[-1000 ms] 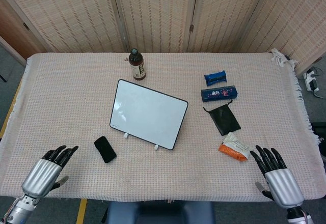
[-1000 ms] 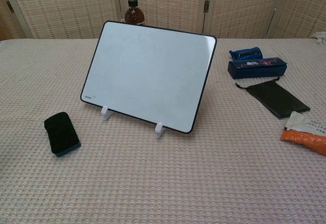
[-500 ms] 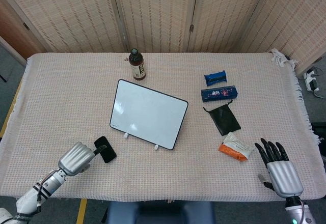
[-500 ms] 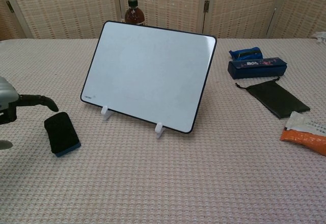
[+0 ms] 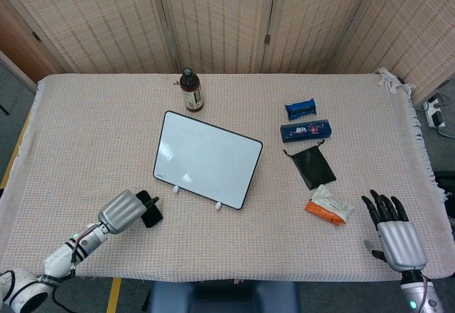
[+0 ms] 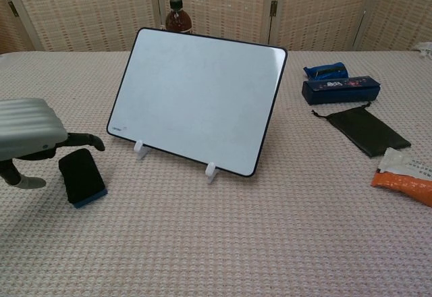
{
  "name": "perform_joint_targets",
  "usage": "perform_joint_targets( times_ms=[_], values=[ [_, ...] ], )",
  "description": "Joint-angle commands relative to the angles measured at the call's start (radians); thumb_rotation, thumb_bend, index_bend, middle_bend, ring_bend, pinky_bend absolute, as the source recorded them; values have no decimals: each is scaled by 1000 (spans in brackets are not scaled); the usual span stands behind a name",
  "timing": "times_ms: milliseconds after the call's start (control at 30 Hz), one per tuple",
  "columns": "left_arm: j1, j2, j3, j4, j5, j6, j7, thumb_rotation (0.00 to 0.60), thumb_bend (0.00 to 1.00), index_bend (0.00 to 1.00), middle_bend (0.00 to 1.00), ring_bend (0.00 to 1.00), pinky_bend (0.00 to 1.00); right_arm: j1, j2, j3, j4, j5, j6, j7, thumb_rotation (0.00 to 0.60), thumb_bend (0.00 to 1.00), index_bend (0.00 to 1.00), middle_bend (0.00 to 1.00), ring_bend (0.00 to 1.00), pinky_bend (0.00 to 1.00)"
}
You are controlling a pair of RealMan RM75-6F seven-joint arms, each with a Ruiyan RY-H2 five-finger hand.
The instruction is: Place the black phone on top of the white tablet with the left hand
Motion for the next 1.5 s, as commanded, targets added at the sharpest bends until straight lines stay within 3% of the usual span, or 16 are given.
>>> perform_joint_targets(
  times_ms=[33,500,767,1100,1233,1367,1500],
  values=[
    [-10,-10,6,7,-2,-2,10,600,282,202,1000,950,1000,1,2,-1,-2,1,0,3,600,295,0,0,0,0],
    [-55,-52,34,53,-52,-43,41,600,281,226,1000,943,1000,-3,7,-7,-5,10,13,10,600,295,0,0,0,0],
    [-61,-67,55,82,-46,-17,26,600,282,478,1000,943,1000,0,8,-10,-6,12,11,9,600,294,0,0,0,0],
    [-46,-57,71,64,2,94,-2,600,290,651,1000,947,1000,0,8,-18,-6,3,16,10,600,295,0,0,0,0],
    [-5,-53,48,27,-11,205,-37,600,292,668,1000,952,1000,-4,13,-24,-9,-11,27,21,600,295,0,0,0,0],
    [53,-109,-11,17,-73,341,-92,600,292,672,1000,964,1000,-9,19,-34,-10,-34,37,31,600,294,0,0,0,0],
    [70,-172,-64,-8,-147,386,-73,600,294,677,1000,966,1000,-13,24,-43,-10,-53,44,42,600,295,0,0,0,0]
  ],
)
